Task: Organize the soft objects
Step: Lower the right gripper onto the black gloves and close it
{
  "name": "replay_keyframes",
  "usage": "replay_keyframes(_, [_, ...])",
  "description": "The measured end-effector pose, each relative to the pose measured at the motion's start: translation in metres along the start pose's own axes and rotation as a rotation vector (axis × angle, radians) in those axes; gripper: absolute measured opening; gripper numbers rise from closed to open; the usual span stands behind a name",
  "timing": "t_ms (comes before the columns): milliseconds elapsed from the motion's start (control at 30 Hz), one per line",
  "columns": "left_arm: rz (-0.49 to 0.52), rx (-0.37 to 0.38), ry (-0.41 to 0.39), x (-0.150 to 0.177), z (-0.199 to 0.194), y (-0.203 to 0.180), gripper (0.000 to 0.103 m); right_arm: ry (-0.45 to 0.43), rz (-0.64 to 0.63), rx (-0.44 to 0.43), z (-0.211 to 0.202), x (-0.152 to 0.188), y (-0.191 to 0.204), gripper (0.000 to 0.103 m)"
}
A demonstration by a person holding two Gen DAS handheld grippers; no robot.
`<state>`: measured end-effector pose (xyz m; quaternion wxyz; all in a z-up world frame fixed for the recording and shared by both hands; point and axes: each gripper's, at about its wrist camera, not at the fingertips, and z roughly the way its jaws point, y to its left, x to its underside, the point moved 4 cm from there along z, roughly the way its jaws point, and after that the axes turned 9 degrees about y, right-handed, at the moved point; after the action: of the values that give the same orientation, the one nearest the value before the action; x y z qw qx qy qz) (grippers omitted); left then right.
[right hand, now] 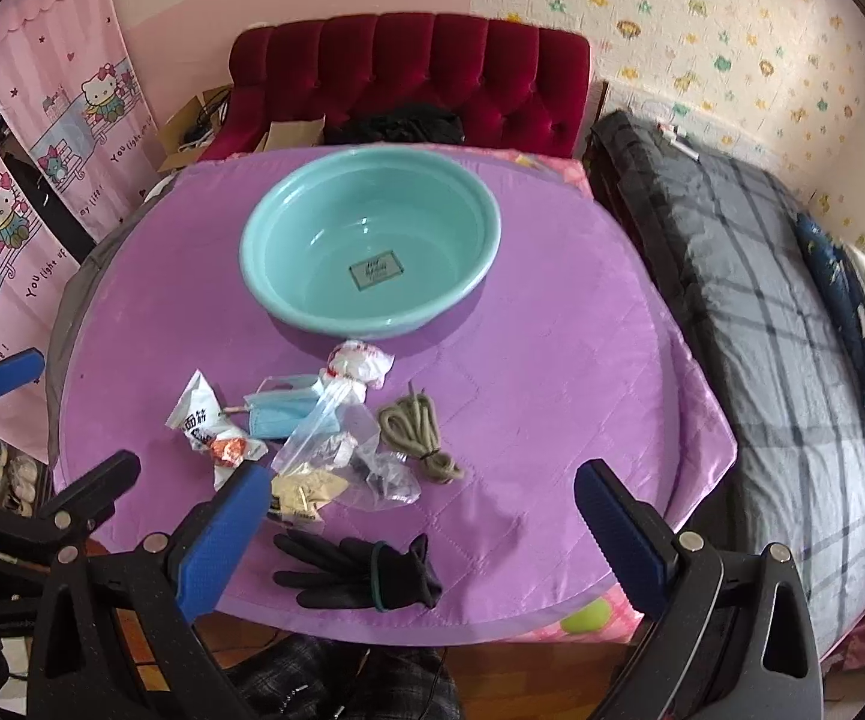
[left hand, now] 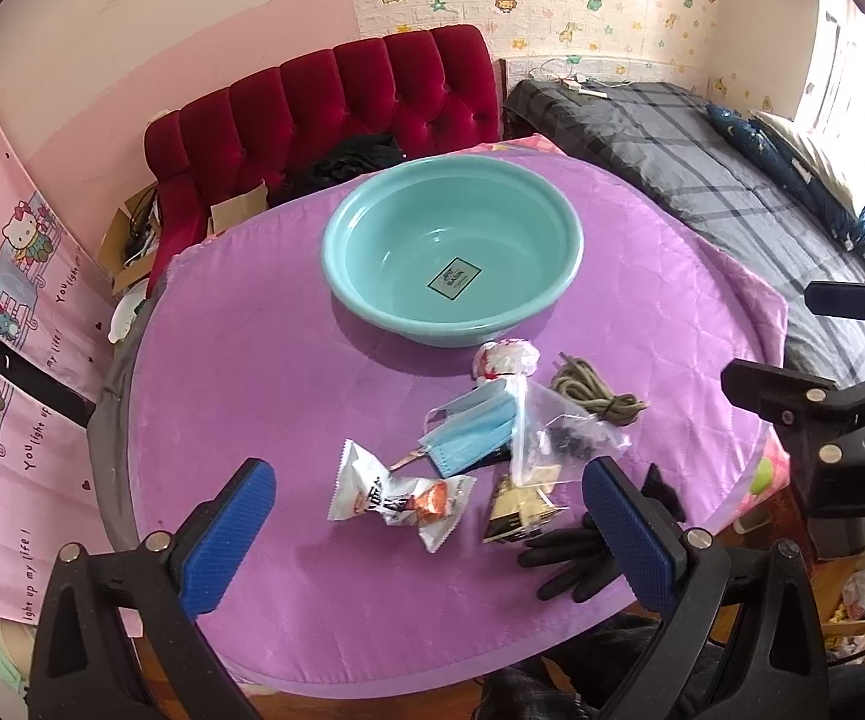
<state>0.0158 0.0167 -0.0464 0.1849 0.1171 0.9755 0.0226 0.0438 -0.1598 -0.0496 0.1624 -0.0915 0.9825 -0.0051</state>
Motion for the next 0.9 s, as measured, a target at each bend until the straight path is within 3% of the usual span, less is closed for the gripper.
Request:
replay_keyframes(233, [-0.008, 0.050, -0.008, 0.009, 0.014, 0.010, 0.103, 0.039, -0.010, 0.019, 0.028, 0.010, 0.008, 0.103])
replay_keyframes(900, [-0.022, 0.035, 0.041, 0.061, 0.063, 0.045, 0.103, 0.231, -0.018, 0.033, 0.170, 0.080, 0.026, 0.103])
